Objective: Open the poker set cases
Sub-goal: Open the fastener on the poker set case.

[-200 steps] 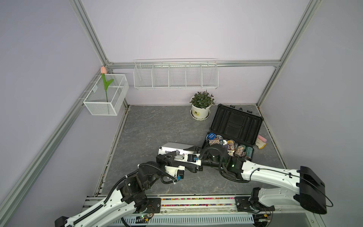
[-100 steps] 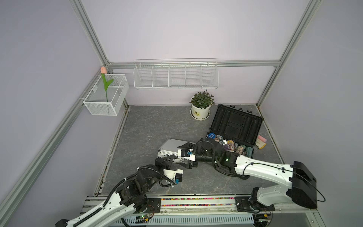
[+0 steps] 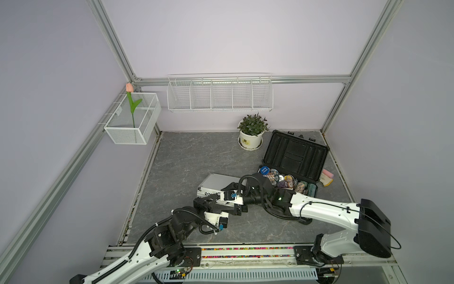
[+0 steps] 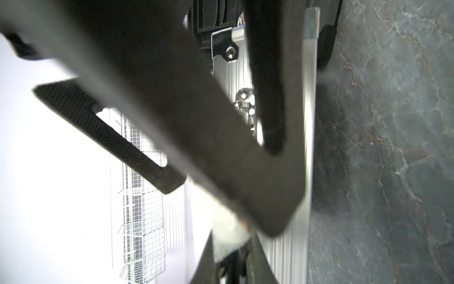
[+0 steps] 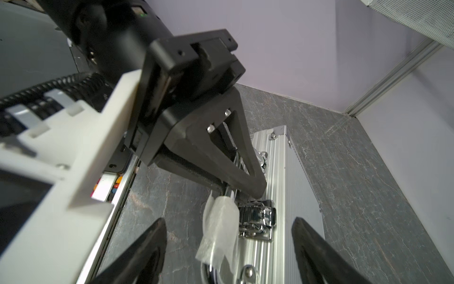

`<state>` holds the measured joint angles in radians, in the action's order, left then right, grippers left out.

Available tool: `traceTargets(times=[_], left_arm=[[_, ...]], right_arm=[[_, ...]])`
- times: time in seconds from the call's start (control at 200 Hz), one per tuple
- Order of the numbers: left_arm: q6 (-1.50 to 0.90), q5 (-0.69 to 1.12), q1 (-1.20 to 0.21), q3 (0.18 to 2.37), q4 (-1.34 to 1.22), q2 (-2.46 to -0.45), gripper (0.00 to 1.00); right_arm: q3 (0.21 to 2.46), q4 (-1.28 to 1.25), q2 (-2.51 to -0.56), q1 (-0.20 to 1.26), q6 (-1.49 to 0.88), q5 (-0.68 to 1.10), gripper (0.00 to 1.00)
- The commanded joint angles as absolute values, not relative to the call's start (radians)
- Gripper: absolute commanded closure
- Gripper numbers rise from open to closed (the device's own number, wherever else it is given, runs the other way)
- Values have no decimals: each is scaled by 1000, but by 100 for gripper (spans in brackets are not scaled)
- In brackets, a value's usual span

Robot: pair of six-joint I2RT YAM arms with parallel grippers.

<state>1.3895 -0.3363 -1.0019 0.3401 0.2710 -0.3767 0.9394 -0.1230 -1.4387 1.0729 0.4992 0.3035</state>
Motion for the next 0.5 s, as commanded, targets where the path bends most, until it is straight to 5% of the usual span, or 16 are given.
traceTargets(times=[0.0, 0.495], left_arm=[[1451, -361, -1001, 348, 215, -365, 100], [1448, -355, -1001, 352, 192, -366, 100]], right_arm=[[968, -107, -1466, 1073, 528, 313, 18], [1008, -57, -1513, 1072, 515, 301, 24]])
